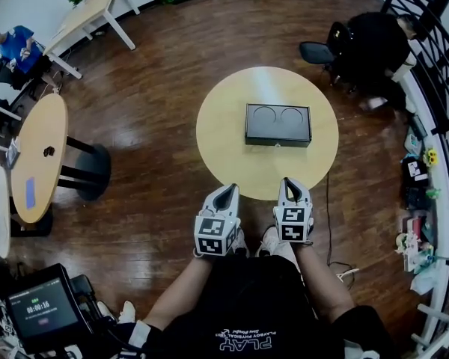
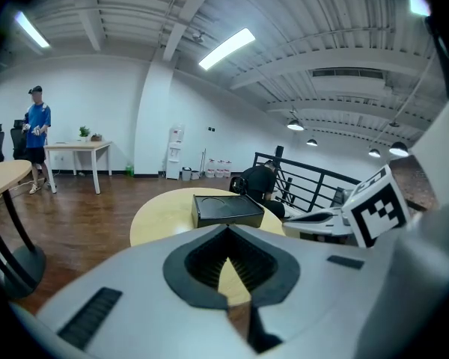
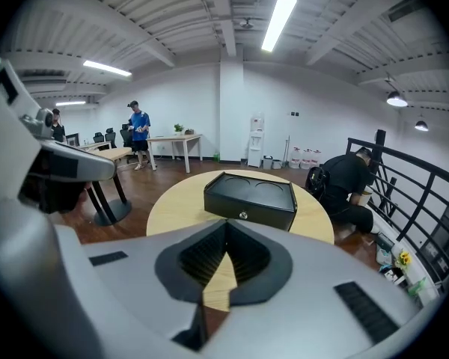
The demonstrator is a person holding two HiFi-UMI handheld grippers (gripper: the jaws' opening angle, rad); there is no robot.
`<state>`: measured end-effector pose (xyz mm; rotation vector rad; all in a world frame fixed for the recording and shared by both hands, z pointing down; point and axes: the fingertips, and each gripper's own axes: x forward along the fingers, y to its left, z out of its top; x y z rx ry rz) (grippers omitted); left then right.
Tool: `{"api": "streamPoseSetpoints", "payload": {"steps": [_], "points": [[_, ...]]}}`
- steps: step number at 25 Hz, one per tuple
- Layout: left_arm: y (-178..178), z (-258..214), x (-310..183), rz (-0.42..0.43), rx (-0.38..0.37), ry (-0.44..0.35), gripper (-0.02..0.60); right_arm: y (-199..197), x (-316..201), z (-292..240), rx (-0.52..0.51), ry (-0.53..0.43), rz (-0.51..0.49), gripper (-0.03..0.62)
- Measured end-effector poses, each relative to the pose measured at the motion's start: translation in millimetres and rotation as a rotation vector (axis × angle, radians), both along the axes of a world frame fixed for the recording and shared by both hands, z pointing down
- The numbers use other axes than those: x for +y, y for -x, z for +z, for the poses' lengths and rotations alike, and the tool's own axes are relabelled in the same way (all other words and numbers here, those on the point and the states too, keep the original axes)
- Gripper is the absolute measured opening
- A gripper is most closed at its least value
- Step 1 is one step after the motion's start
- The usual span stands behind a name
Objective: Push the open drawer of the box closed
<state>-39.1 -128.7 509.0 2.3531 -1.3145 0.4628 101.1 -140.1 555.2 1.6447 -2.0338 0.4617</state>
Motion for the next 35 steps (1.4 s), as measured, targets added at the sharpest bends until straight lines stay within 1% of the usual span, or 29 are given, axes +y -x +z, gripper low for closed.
{"api": "streamPoseSetpoints", "payload": {"steps": [4, 8, 12, 15, 21, 26, 28, 31, 35], "points": [[17.0, -8.2, -4.1, -0.004, 0.002, -0.014, -0.003, 12.7, 7.2, -9.9, -0.01, 0.001, -0.005, 0.006], [23.6, -14.1, -5.6, 0.035, 0.015, -0.026, -0.003, 30.3, 6.5, -21.6, -0.008, -0.022, -0.007, 0.006], [25.3, -9.4, 7.1, 0.087, 0.023, -0.033, -0.003, 29.0, 12.2, -25.3, -0.006, -0.051, 0.043, 0.006], [27.3, -5.8, 14.2, 0.106, 0.023, -0.031, -0.003, 28.0, 19.8, -30.7, -0.024, -0.069, 0.067, 0.006], [31.2, -5.6, 15.4, 0.108, 0.028, -0.035, -0.003, 47.8, 31.3, -30.8, -0.055, -0.069, 0.044, 0.006], [24.5, -9.3, 15.4, 0.123, 0.028, -0.041, -0.003, 58.2, 30.8, -30.4, -0.075, -0.068, 0.034, 0.006], [14.5, -11.5, 38.5, 0.122, 0.026, -0.048, -0.003, 52.3, 50.8, -34.0, -0.084, -0.078, 0.028, 0.006], [-5.1, -13.8, 92.9, 0.107, 0.013, -0.062, -0.003, 32.4, 100.9, -40.8, -0.095, -0.101, 0.007, 0.006], [-13.6, -16.0, 138.4, 0.074, 0.004, -0.064, -0.003, 20.6, 144.8, -48.9, -0.101, -0.116, -0.024, 0.006]]}}
